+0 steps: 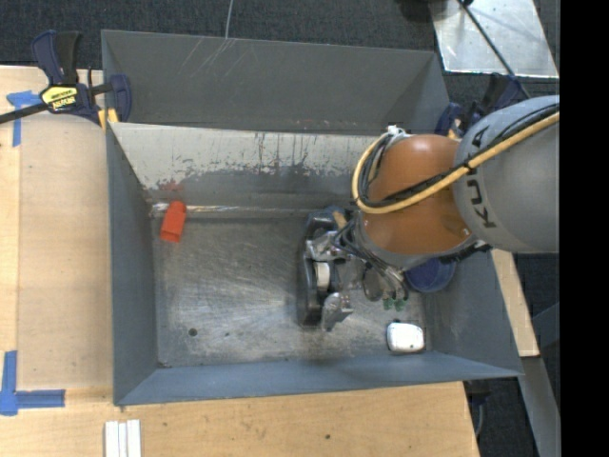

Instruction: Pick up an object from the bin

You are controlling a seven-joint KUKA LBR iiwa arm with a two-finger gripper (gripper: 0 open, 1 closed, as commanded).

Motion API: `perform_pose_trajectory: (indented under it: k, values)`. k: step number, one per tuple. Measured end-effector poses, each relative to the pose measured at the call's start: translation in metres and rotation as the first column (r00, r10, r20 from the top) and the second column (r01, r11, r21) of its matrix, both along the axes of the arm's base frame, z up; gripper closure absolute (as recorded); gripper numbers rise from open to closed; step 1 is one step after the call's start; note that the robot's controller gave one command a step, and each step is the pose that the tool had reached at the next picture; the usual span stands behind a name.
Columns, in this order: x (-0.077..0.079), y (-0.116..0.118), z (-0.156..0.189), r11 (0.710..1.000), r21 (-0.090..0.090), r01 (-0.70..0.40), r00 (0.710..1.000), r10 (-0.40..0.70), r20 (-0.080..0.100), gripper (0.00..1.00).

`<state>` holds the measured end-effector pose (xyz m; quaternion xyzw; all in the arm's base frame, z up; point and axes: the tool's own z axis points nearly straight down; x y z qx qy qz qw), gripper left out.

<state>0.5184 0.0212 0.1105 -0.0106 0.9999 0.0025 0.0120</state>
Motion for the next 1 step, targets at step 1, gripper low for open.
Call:
perform_pose_trajectory:
  k: [1]
  values:
    - [-0.0071, 0.0107, 0.1134, 1.0, -0.006, -0.022, 1.0, 0.022, -0.021, 1.0]
